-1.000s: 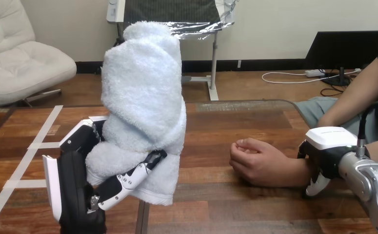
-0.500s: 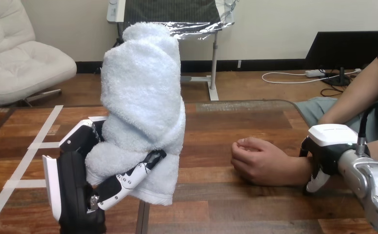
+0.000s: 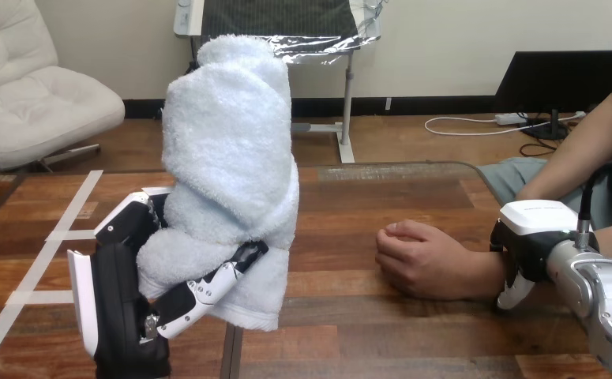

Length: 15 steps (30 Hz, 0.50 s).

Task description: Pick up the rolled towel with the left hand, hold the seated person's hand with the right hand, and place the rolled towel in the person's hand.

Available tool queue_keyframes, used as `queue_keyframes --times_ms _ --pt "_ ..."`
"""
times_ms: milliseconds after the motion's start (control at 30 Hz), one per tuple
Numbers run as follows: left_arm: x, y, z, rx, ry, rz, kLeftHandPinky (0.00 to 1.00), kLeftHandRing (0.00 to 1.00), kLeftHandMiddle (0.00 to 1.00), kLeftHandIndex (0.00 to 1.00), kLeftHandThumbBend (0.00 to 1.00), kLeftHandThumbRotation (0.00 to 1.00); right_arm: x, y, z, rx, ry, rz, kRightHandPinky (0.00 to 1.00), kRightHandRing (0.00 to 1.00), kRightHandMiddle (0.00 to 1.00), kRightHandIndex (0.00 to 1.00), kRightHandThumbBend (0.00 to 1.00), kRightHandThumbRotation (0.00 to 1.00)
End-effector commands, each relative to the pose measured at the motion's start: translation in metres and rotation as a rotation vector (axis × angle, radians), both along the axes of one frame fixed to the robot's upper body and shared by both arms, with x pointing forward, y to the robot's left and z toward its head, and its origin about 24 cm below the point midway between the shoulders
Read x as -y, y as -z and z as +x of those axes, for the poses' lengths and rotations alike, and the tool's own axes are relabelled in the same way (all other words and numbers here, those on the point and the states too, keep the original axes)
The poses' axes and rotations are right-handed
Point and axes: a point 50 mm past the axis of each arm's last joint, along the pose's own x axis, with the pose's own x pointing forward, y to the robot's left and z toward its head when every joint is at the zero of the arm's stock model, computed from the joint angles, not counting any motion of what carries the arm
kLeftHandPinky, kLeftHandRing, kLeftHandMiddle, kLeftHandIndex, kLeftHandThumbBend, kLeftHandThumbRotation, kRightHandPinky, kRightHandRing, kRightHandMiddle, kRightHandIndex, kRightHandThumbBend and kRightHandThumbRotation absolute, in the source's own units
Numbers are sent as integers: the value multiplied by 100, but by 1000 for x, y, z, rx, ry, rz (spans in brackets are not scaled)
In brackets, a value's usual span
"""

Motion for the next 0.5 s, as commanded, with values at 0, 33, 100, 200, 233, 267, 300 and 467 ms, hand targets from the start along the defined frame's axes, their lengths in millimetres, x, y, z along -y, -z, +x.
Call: queue_keyframes --times_ms 0,33,100,200,233,267,300,467 --pt "3 -16 2 88 -9 -30 32 35 41 48 56 0 9 10 -4 -52 55 -11 29 41 51 52 61 0" --pt "4 -16 3 91 -7 -30 32 35 41 48 56 0 10 9 -4 -51 55 -11 29 41 51 52 61 0" --pt "4 -16 3 95 -3 -29 32 35 41 48 56 0 10 9 -4 -49 54 -12 28 40 50 50 61 0" --pt "4 -17 3 97 -2 -23 32 35 41 48 56 0 11 9 -5 -42 42 -17 27 40 50 50 61 0" --pt "4 -16 3 97 -2 -26 32 35 41 48 56 0 11 9 -5 -39 39 -16 27 40 50 49 61 0" --pt "4 -16 3 96 -1 -29 32 35 42 48 56 0 11 8 -5 -37 38 -14 28 40 50 49 61 0" --pt "4 -16 3 96 0 -31 32 35 42 48 56 0 11 8 -5 -35 37 -13 28 40 50 49 61 0" --pt "5 -16 4 95 2 -39 32 35 42 48 56 0 12 8 -5 -35 38 -12 28 40 50 49 61 0"
